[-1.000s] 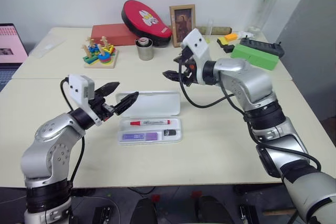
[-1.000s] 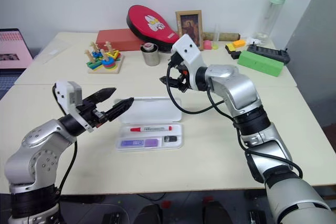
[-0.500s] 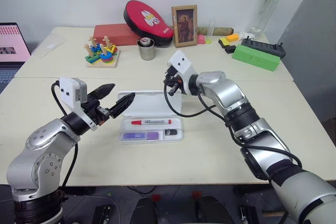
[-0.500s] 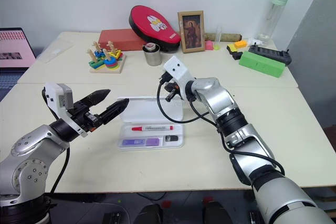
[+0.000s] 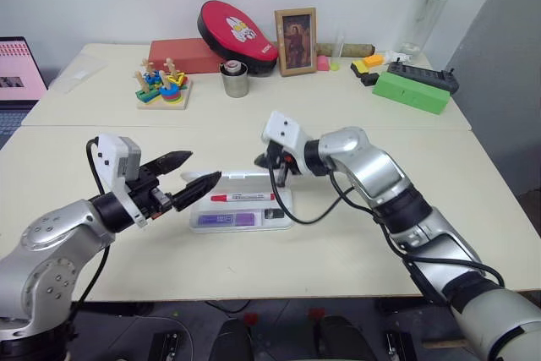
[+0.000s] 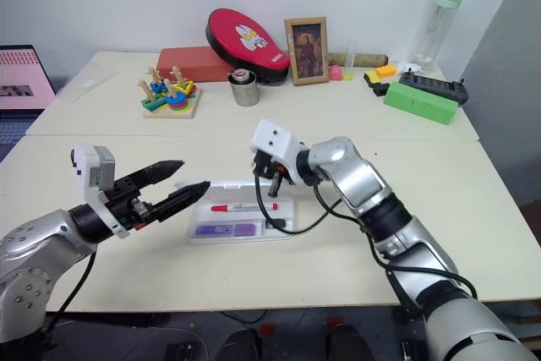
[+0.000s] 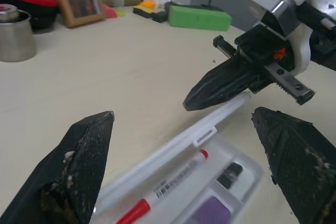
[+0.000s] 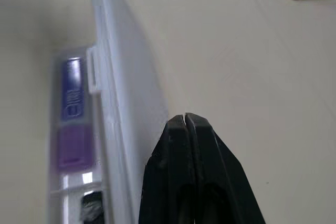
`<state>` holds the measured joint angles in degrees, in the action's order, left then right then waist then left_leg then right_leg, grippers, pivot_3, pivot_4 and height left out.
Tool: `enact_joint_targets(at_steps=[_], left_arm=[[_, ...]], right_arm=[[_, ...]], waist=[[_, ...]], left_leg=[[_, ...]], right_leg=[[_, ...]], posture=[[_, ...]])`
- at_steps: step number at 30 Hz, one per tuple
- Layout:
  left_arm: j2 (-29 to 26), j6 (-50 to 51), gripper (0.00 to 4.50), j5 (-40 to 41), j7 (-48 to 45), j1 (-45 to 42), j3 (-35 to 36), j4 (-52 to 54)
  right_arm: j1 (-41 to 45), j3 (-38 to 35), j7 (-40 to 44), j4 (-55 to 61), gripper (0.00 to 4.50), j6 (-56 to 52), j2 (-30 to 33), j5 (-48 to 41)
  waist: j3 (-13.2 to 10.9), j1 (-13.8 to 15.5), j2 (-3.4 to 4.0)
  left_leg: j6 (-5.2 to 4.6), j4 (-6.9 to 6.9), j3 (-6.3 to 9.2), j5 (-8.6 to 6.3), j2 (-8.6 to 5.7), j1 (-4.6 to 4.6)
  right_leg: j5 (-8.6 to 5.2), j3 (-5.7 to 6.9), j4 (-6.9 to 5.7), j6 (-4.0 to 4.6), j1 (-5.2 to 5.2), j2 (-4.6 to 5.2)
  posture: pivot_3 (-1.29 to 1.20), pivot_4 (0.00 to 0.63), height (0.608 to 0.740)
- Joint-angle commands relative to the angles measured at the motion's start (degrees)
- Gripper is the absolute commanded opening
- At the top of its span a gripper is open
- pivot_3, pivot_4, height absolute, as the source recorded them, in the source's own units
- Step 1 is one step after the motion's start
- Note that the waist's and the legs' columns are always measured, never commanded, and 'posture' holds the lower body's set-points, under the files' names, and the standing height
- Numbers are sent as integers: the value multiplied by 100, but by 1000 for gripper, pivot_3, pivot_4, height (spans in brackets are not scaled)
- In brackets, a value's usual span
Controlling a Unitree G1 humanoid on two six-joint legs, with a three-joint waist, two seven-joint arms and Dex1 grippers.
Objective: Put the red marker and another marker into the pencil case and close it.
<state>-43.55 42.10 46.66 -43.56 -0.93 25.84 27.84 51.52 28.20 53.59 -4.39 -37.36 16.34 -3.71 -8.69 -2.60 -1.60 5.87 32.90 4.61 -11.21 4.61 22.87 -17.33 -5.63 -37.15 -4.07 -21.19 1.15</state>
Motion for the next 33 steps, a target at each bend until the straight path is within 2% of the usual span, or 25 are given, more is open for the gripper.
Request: enact_joint_targets(at_steps=[1, 4, 8, 12, 17, 22, 25, 28, 31, 33], left_arm=[[-323, -104, 4500, 66, -442, 236, 189, 147], [-568, -191, 4500, -99, -769, 529, 146, 85], [-733, -241, 4500, -205, -948, 666, 63, 21], [-696, -325, 4500, -294, -945, 634, -6, 0], [-553, -324, 4500, -255, -704, 431, 2, -45], [-376, -202, 4500, -341, -264, 237, -105, -271], [-221, -352, 4500, -578, 42, -3, -217, -557], [-126, -485, 4500, -823, 253, -200, -256, -838], [-121, -788, 4500, -1370, 492, -391, -419, -1260], [-95, -935, 4500, -1553, 548, -507, -464, -1547]], right_arm=[[-215, 197, 122, 548, 9, -82, 120, 50], [-477, 430, 36, 346, 9, 10, 96, 197], [-657, 646, -252, -498, 9, 343, -64, 534], [-672, 669, -387, -1051, 9, 590, -184, 738], [-697, 398, -207, -666, 9, 463, -192, 531], [-747, -167, -83, -150, 9, 148, -148, 79], [-816, -1019, -189, 356, 9, -128, -208, -566], [-834, -1623, -484, 480, 9, -125, -148, -780], [-873, -2124, -683, 402, 465, -134, 88, -884], [-937, -2317, -678, 403, 1036, -194, 275, -962]], waist=[[-1, -8, 2], [-3, -17, 5], [-2, -19, 2], [5, -64, -5], [6, -68, -6], [5, -13, -5], [4, 26, -6], [5, 39, -8], [4, 61, -6], [4, 70, -7]], left_leg=[[0, 0, 0, 0, 0, -1], [0, 1, -1, 0, 0, -2], [0, 3, -2, 0, 1, -5], [0, 4, -8, 0, 4, -29], [-5, 6, -7, 8, 6, -53], [-3, 10, -7, 14, 3, -42], [-3, 6, -4, 13, -1, -4], [-3, 0, -2, 13, 0, 6], [-4, -7, -2, 12, 0, 5], [-3, -7, -5, 12, -1, 5]], right_leg=[[0, -1, 0, 0, 0, 0], [-1, -1, 2, -1, -2, 0], [-1, -2, 4, 0, -18, 0], [-1, -5, 3, -2, -7, -1], [-21, -10, 1, -4, 5, -3], [-1, -14, 3, -37, 2, -2], [13, -12, 5, -14, -14, -2], [15, -10, 1, -13, -14, -2], [12, -7, 7, -8, -13, -3], [12, -10, 12, -8, -14, -2]], posture=[[0, 150, 740], [0, 150, 740], [0, 150, 740], [0, 150, 740], [0, 150, 740], [0, 150, 740], [0, 150, 740], [0, 150, 740], [0, 150, 740], [0, 150, 740]])
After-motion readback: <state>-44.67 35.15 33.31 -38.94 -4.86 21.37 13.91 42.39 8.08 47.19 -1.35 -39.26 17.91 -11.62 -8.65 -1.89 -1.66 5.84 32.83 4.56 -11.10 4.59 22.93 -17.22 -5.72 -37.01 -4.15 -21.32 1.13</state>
